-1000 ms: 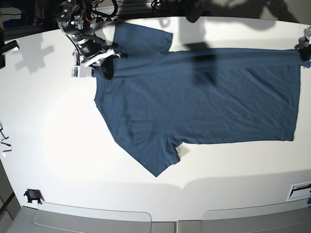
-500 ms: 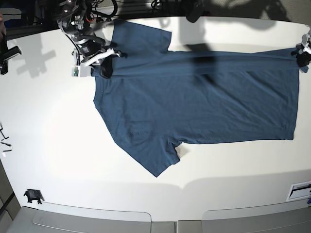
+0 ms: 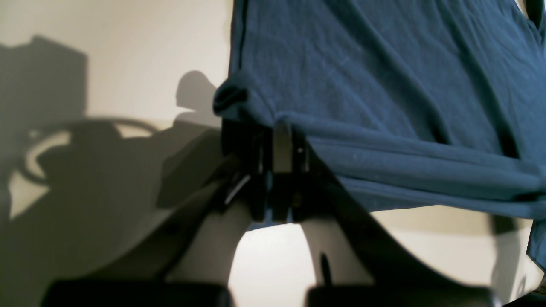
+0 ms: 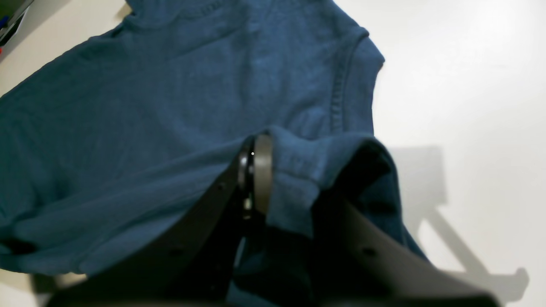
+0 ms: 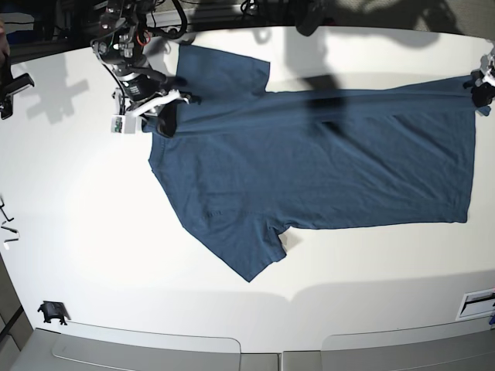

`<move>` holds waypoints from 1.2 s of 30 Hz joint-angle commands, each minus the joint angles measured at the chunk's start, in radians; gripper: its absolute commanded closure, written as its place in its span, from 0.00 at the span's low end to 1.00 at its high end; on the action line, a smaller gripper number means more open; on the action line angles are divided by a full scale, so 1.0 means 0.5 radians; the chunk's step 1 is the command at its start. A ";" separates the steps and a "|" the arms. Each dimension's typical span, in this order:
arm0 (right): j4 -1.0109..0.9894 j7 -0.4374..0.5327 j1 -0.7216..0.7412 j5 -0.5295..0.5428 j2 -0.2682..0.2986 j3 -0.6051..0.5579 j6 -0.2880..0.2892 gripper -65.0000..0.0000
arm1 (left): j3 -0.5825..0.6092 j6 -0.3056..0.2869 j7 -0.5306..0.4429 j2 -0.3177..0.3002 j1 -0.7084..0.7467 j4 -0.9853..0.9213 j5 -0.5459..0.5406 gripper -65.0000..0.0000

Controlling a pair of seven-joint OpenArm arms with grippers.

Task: Fold the T-shirt properly
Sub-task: 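Lower the held shoulder edge back over the shirt body with both grippers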

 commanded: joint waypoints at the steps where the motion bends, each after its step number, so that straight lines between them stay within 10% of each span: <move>1: 0.031 0.060 0.015 0.005 0.011 0.007 -0.009 1.00 | -0.022 0.002 -0.039 -0.056 -0.001 0.024 -0.042 1.00; 23: -0.317 0.085 0.221 -0.112 0.011 0.007 -0.031 1.00 | -0.022 0.002 -0.032 -0.056 0.000 0.024 -0.042 1.00; 32: -0.433 0.081 0.287 -0.075 0.011 0.007 0.198 1.00 | -0.022 0.002 -0.017 -0.056 0.000 0.024 -0.050 1.00; 36: -0.426 0.066 0.287 -0.075 0.011 0.008 0.224 0.72 | -0.024 0.001 -0.018 -0.057 -0.001 0.024 -0.051 0.74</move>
